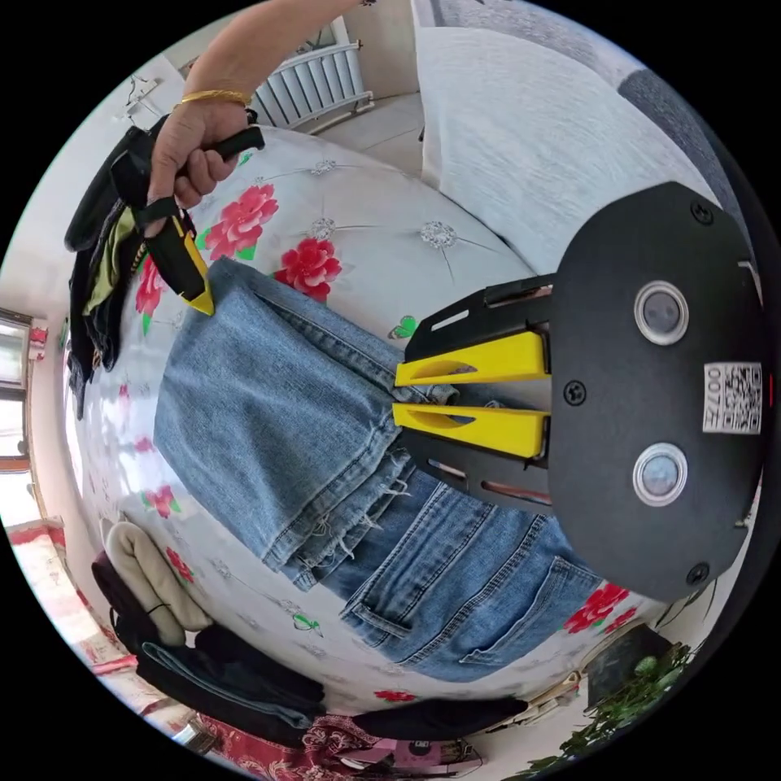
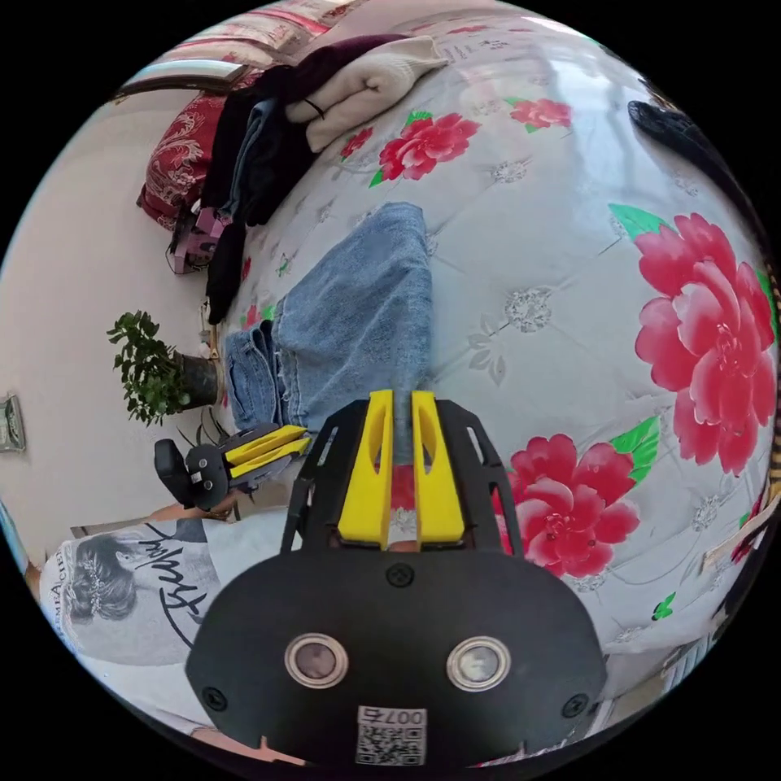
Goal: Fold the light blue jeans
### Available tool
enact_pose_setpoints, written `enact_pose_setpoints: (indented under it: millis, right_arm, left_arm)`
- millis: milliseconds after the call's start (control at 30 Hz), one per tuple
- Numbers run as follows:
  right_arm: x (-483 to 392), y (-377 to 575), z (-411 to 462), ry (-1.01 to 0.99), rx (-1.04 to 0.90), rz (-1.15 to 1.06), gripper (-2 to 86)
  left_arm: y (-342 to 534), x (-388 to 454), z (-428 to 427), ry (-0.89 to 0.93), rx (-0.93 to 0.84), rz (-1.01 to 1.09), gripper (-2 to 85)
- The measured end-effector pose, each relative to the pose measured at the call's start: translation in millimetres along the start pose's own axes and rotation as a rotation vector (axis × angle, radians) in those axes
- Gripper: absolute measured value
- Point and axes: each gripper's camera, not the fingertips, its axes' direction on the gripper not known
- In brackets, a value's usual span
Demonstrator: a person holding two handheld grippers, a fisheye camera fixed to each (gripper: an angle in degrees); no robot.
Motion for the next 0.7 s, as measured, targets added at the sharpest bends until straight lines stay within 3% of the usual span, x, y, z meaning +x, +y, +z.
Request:
enact_pose_setpoints:
  millis: [200,367,500,600,700]
  right_arm:
    - [-145.2,-7.9,-36.8,-0.193,0.054,-0.423,2.1]
    - [-321.0,-12.1,44.1,-0.184,-0.149,-0.822,3.9]
    - [-380.6,-5.3,167.0,-0.181,-0.347,-0.896,5.5]
    - [-373.9,-3.2,276.1,-0.048,-0.576,-0.834,6.4]
    - [-348.7,-9.6,290.8,-0.211,-0.651,-0.716,7.2]
  left_arm:
    - [22.8,-20.6,-41.3,0.088,0.151,-0.100,-0.6]
    - [83.2,-52.8,-94.3,0.167,0.268,-0.218,-0.9]
    - [166.7,-81.3,-109.0,0.247,0.302,-0.460,-0.9]
    - [218.7,-97.1,-113.8,0.209,0.266,-0.665,-0.9]
    - [252.0,-116.2,-131.1,0.171,0.310,-0.816,-0.7]
